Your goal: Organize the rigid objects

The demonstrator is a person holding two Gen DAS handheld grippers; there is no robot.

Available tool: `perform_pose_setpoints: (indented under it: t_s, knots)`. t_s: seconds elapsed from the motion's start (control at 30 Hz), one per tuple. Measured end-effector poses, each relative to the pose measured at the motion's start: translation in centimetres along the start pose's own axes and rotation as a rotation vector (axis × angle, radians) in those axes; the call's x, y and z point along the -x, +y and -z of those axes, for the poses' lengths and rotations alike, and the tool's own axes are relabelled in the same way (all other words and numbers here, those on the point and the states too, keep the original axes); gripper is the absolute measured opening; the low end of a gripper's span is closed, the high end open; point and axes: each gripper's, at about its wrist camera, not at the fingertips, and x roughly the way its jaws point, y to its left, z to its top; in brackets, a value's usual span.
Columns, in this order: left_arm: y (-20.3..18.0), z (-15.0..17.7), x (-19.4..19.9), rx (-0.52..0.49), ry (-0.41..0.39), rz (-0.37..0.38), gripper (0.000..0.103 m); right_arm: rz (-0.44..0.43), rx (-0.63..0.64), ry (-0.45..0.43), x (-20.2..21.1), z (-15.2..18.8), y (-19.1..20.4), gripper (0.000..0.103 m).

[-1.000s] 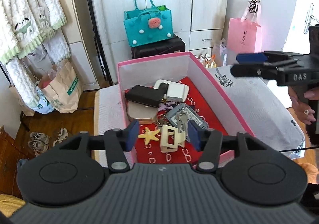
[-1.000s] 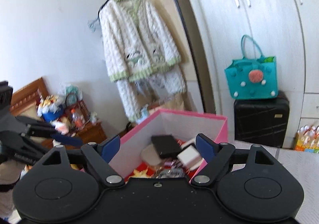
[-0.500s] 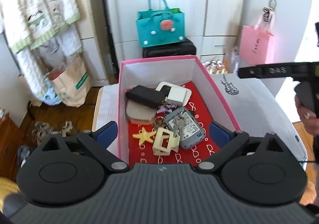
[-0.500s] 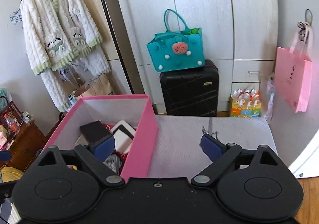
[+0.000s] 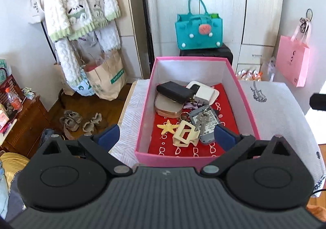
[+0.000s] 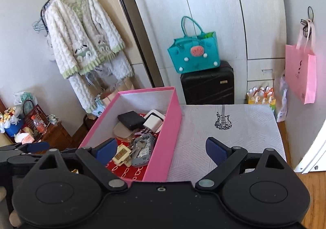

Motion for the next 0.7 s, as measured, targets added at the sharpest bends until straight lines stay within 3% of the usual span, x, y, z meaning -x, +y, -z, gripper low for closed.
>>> perform_pose_setpoints:
  t_s: [0.17, 0.3, 0.7]
  knots:
    - [-0.7, 1.2, 1.0, 0.001, -0.002, -0.009, 0.103, -0.011, -0.006, -0.040, 1.8, 2.1, 0.1, 0.096]
    - [-1.3, 2.0, 1.3, -0.015, 0.008, 0.010, 0.103, -0.046, -0.023, -0.012, 1.7, 3.3, -0.3, 0.096]
    - [-3.1, 4.1, 1.6, -0.024, 0.043, 0.008, 0.103, 0.085, 0.019, -0.040, 3.1, 5.0, -0.5, 0.096]
